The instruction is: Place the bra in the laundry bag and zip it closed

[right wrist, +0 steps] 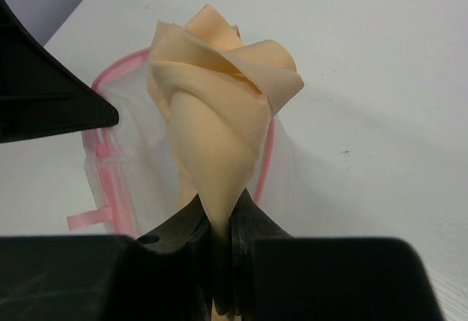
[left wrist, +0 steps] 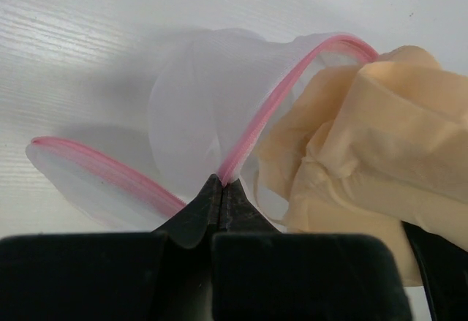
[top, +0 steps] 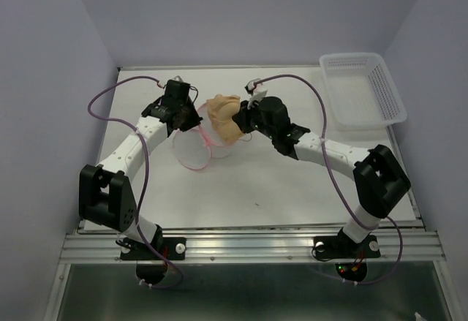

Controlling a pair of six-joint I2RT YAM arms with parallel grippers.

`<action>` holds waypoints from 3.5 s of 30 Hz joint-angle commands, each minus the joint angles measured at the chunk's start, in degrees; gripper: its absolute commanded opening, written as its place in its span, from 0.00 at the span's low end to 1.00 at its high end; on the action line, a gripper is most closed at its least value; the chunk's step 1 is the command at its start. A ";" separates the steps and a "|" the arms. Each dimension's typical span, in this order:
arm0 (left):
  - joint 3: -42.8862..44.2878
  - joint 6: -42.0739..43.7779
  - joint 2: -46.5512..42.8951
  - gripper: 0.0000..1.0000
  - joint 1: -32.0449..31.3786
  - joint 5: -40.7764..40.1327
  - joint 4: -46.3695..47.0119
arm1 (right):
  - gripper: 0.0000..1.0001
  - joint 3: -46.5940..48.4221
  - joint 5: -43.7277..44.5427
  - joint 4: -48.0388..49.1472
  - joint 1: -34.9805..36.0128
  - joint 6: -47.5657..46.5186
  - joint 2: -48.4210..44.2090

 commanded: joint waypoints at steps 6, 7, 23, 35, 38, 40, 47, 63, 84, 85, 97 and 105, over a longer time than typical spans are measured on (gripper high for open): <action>3.85 0.96 -2.65 0.00 -0.38 -0.30 0.26 | 0.01 3.60 -3.39 -4.23 3.76 -6.36 3.19; 3.77 1.13 -2.48 0.00 -0.29 -0.22 -0.01 | 0.01 3.96 -3.57 -5.36 4.55 -7.24 4.07; 2.80 5.62 -3.00 0.00 -3.01 0.84 -0.71 | 0.03 29.08 -1.02 -21.45 5.17 2.22 19.27; 0.78 5.97 -4.15 0.00 -3.19 1.72 -0.01 | 0.28 34.46 4.07 -29.89 5.17 8.83 25.70; 0.69 5.97 -4.41 0.00 -3.19 1.72 -0.10 | 0.47 34.63 4.78 -29.90 5.17 6.82 24.56; 0.69 6.06 -4.50 0.00 -3.19 1.72 -0.18 | 0.63 34.63 5.04 -29.90 5.17 5.23 22.46; 0.52 6.06 -3.80 0.00 -3.10 1.72 0.17 | 0.82 32.80 4.87 -29.98 5.17 -0.22 13.68; 0.69 6.76 -2.74 0.00 -3.19 1.72 0.34 | 0.86 24.97 10.24 -29.63 -1.85 -0.58 9.08; 0.69 7.82 -2.39 0.00 -3.28 -0.04 -0.10 | 0.14 28.04 -0.50 -28.32 -4.67 2.07 16.91; 0.69 7.82 -2.39 0.00 -3.28 0.05 -0.01 | 0.10 27.61 -0.23 -27.44 -4.67 1.54 15.43; 3.15 7.64 -1.34 0.00 -3.28 -0.92 -0.27 | 0.01 16.98 -0.32 -24.71 -4.67 -0.31 2.15; 4.56 7.46 2.71 0.00 -3.36 0.40 -0.62 | 0.01 10.38 2.75 -24.18 -4.67 3.12 1.88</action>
